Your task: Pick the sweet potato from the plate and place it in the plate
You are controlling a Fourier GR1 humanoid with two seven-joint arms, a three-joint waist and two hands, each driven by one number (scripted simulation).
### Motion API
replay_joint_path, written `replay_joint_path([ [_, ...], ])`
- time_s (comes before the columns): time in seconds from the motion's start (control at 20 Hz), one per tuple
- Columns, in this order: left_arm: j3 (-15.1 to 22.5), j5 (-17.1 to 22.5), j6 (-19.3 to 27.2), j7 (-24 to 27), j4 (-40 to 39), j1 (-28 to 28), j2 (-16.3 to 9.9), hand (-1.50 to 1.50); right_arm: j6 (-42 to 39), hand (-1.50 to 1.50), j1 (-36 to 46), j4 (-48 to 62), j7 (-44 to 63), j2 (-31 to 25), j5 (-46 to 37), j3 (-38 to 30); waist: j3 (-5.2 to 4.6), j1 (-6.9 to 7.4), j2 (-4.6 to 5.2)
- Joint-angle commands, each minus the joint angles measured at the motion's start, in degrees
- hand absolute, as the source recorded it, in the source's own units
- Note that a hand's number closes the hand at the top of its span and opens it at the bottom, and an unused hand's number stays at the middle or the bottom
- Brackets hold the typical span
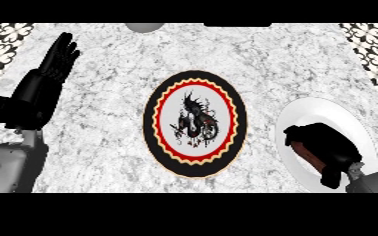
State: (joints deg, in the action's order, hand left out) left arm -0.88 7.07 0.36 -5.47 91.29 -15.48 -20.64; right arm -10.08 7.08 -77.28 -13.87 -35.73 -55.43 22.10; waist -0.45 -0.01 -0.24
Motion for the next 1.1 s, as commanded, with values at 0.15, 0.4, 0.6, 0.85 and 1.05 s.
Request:
replay_joint_path([
  [0.15, -2.51, 0.0, 1.4, -0.96, 0.67, 3.52, -0.77, 0.0, 7.27, 1.5, -11.32, -1.42, 21.92, 7.06, 0.48, -9.91, 0.24, -7.09, -1.72],
  [0.4, -6.05, -0.89, 3.56, -1.42, -0.18, 6.09, -2.8, 0.0, 12.55, 1.5, -20.96, -1.1, 37.61, 10.24, 2.3, -20.64, -0.28, -15.82, -3.65],
  [0.6, -6.82, -0.45, 3.63, -1.04, 0.15, 8.19, -2.67, 0.0, 20.23, 1.5, -27.48, -10.09, 45.96, 15.47, -0.51, -22.09, -0.51, -14.61, -3.35],
  [0.85, -6.62, -0.21, 3.06, -0.8, 1.57, 7.7, -2.88, 0.0, 28.26, 1.5, -32.13, -25.32, 51.25, 23.99, -5.97, -16.93, -0.4, -11.22, -2.57],
  [1.05, -5.82, 0.47, 1.4, -0.18, 2.59, 7.22, -3.03, 0.0, 32.58, 1.5, -34.56, -36.59, 53.21, 30.21, -12.49, -8.76, -0.27, -8.58, -2.22],
])
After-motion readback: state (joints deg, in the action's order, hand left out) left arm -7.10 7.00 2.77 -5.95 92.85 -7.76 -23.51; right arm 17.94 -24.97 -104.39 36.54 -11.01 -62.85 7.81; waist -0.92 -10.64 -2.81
